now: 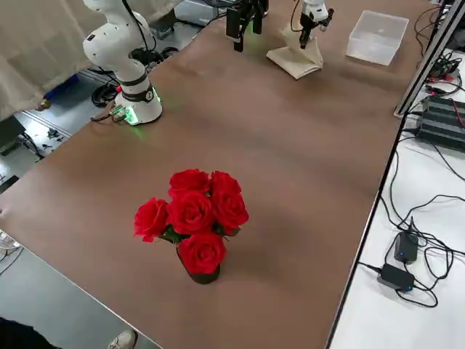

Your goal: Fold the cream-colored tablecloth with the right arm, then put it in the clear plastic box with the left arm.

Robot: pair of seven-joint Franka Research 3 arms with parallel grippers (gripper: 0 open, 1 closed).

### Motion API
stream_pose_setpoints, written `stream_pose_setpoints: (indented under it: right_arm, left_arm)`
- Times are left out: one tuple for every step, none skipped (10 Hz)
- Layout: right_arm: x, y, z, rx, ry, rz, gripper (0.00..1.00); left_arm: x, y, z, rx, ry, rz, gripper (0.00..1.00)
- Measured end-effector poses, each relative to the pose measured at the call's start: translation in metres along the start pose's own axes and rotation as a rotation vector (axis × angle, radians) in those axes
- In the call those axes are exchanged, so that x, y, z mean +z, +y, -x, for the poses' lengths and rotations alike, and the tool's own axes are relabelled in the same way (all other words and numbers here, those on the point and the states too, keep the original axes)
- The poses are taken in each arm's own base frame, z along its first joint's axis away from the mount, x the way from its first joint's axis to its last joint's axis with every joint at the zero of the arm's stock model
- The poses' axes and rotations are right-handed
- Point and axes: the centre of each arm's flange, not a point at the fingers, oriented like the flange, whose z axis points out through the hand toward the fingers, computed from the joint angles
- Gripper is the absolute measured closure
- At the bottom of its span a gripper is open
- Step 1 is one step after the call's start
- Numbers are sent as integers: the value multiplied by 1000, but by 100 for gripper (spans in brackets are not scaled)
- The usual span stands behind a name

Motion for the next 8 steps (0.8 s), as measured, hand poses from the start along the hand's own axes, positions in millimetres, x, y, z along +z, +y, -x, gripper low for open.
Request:
stream_pose_setpoints:
  right_arm:
    - [0, 0, 0, 0, -1, 0, 0]
    - [0, 0, 0, 0, -1, 0, 0]
    - [0, 0, 0, -1, -1, 0, 0]
    - [0, -2, 0, -3, -1, 0, 0]
    - [0, -3, 0, -5, -1, 0, 0]
    - [0, -4, 0, -7, -1, 0, 0]
    - [0, -4, 0, -8, -1, 0, 0]
    - [0, -6, 0, -11, -1, 0, 0]
  left_arm:
    - [10, 7, 2, 8, -14, -1, 93]
    - [15, 13, 4, 16, -22, 0, 93]
    - [16, 18, 4, 19, -23, 4, 93]
    - [16, 20, 2, 18, -23, 10, 91]
    - [17, 24, 3, 23, -26, 13, 90]
    - [17, 32, 8, 34, -26, 18, 87]
    - [17, 39, 11, 42, -25, 23, 81]
    - [15, 43, 11, 43, -22, 30, 67]
